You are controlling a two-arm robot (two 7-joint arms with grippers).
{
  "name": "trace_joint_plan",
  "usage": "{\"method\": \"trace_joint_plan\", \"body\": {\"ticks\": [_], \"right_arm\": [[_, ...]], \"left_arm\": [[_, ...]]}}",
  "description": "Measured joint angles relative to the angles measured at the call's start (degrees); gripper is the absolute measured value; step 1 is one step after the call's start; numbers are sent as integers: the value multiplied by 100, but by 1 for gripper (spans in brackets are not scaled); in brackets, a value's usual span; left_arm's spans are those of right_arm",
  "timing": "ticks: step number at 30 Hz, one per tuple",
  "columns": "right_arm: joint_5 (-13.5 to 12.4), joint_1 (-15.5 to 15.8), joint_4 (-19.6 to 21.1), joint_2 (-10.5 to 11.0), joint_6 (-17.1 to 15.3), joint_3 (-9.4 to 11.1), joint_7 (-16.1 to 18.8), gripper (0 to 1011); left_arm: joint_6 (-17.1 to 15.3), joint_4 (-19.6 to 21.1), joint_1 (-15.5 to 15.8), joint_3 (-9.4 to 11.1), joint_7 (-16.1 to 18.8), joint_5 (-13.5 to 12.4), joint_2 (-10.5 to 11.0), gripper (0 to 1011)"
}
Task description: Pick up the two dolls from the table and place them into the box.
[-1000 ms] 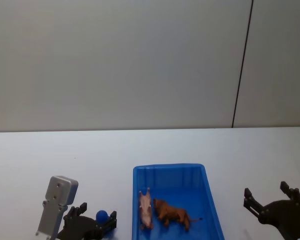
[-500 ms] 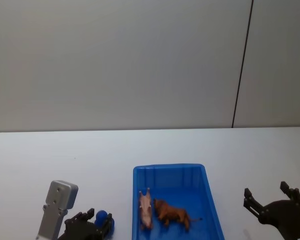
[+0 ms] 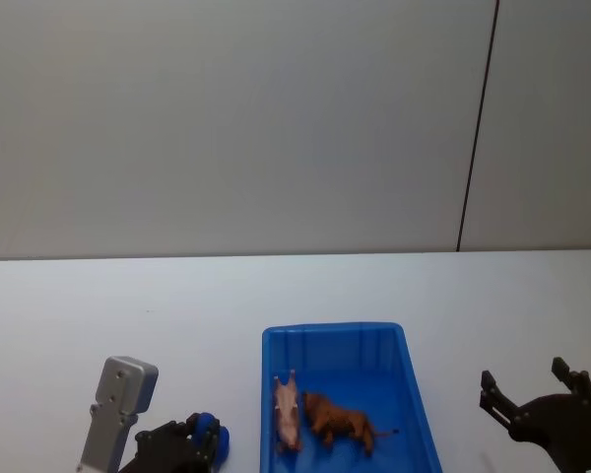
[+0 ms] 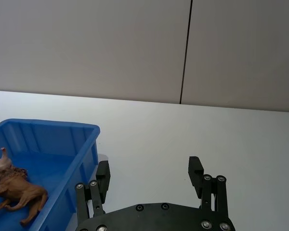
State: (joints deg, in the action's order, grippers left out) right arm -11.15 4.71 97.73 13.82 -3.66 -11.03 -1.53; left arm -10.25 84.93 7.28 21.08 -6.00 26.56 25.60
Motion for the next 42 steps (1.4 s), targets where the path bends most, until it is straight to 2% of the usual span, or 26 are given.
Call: {"method": "trace_joint_plan", "body": {"ticks": [10, 23, 30, 42], "right_arm": [[0, 0, 0, 0, 0, 0, 0, 1001], [0, 0, 0, 0, 0, 0, 0, 1001], [0, 0, 0, 0, 0, 0, 0, 1001], [0, 0, 0, 0, 0, 0, 0, 1001]], "left_arm": [[129, -69, 96, -16, -170, -75, -48, 192], [306, 315, 207, -153, -398, -247, 43, 119], [376, 501, 326, -186, -710, -350, 45, 84], [463, 565, 614, -137, -1514, -396, -120, 58]]}}
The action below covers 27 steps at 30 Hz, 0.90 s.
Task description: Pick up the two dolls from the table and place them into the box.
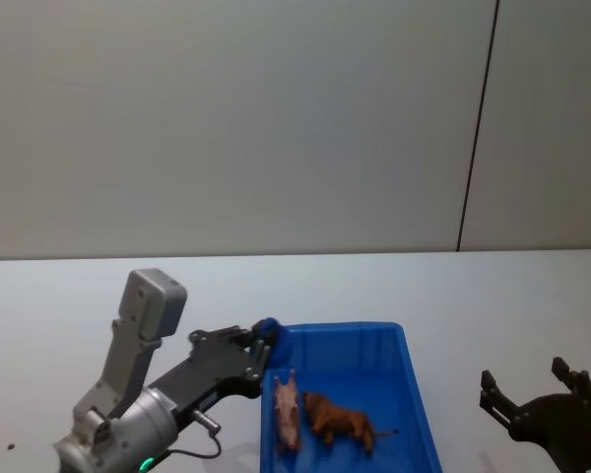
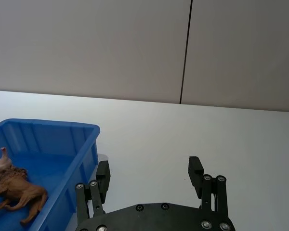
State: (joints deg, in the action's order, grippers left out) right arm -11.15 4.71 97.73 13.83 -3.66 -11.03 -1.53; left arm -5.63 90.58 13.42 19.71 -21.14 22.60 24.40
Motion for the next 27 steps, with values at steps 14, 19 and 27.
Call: {"method": "trace_joint_plan", "body": {"ticks": [14, 19, 27], "right_arm": [[0, 0, 0, 0, 0, 0, 0, 1001], [0, 0, 0, 0, 0, 0, 0, 1001], [0, 0, 0, 0, 1, 0, 0, 1001]], "left_arm": [[-4, -215, 318, 164, -746, 61, -306, 58], [-9, -245, 359, 186, -835, 73, -347, 58], [-15, -290, 422, 217, -971, 84, -408, 56]]}}
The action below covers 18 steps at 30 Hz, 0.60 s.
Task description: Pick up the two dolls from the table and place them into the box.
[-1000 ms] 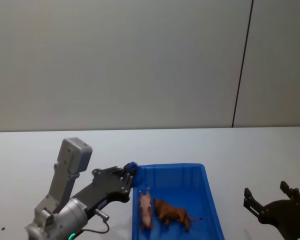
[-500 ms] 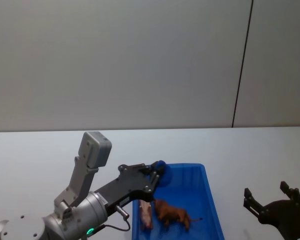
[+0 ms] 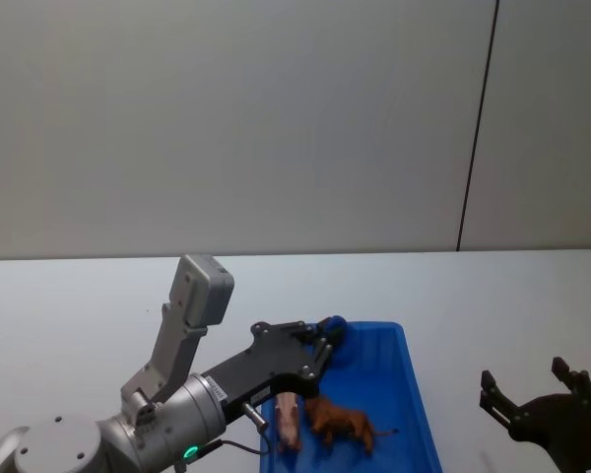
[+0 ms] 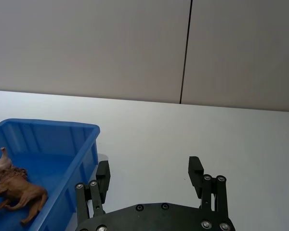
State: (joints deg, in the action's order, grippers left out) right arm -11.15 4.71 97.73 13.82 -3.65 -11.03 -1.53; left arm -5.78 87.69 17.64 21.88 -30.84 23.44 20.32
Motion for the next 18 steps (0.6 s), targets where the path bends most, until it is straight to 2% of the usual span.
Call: {"method": "trace_joint_plan", "body": {"ticks": [4, 6, 7, 10, 12, 18], "right_arm": [[0, 0, 0, 0, 0, 0, 0, 1001], [0, 0, 0, 0, 0, 0, 0, 1001], [0, 0, 0, 0, 0, 0, 0, 1001], [0, 0, 0, 0, 0, 0, 0, 1001], [0, 0, 0, 0, 0, 0, 0, 1001], [0, 0, 0, 0, 0, 0, 0, 1001]], "left_arm": [[-3, -11, 16, 7, -32, 2, -14, 37], [-4, -14, 20, 10, -43, 3, -19, 58], [-5, -17, 23, 12, -53, 4, -23, 116], [-5, -23, 32, 17, -69, 5, -29, 170], [-5, -26, 35, 18, -79, 6, -33, 276], [-5, -31, 42, 22, -96, 10, -41, 434]]}}
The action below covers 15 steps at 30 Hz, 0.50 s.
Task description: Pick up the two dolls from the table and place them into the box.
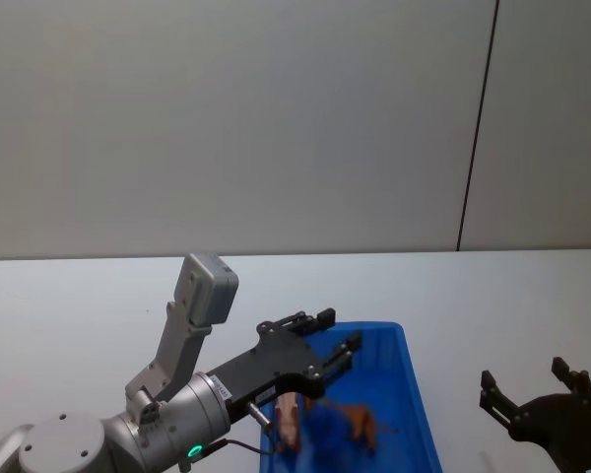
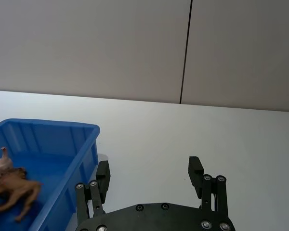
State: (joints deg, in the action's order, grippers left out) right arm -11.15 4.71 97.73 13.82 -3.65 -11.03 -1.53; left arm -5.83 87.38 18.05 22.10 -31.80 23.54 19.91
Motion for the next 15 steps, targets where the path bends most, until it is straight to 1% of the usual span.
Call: {"method": "trace_joint_plan", "body": {"ticks": [1, 3, 4, 6, 9, 10, 11, 12, 13, 15], "right_arm": [[0, 0, 0, 0, 0, 0, 0, 1001], [0, 0, 0, 0, 0, 0, 0, 1001], [0, 0, 0, 0, 0, 0, 0, 1001], [0, 0, 0, 0, 0, 0, 0, 1001], [0, 0, 0, 0, 0, 0, 0, 1001], [0, 0, 0, 0, 0, 0, 0, 1001], [0, 0, 0, 0, 0, 0, 0, 1001], [0, 0, 0, 0, 0, 0, 0, 1001], [0, 0, 0, 0, 0, 0, 0, 1001], [0, 0, 0, 0, 0, 0, 0, 1001]], "left_arm": [[0, -1, 1, 1, -4, 0, -1, 503], [0, -1, 2, 2, -6, 1, -2, 547], [0, -2, 3, 3, -9, 1, -3, 610], [0, -3, 3, 4, -12, 1, -3, 640], [0, -4, 5, 5, -15, 1, -5, 750], [0, -5, 6, 5, -15, 1, -5, 770], [0, -5, 6, 6, -17, 1, -6, 827], [0, -6, 7, 6, -17, 1, -7, 835], [0, -7, 8, 6, -19, 1, -7, 877], [1, -8, 8, 6, -20, 1, -8, 927]]}}
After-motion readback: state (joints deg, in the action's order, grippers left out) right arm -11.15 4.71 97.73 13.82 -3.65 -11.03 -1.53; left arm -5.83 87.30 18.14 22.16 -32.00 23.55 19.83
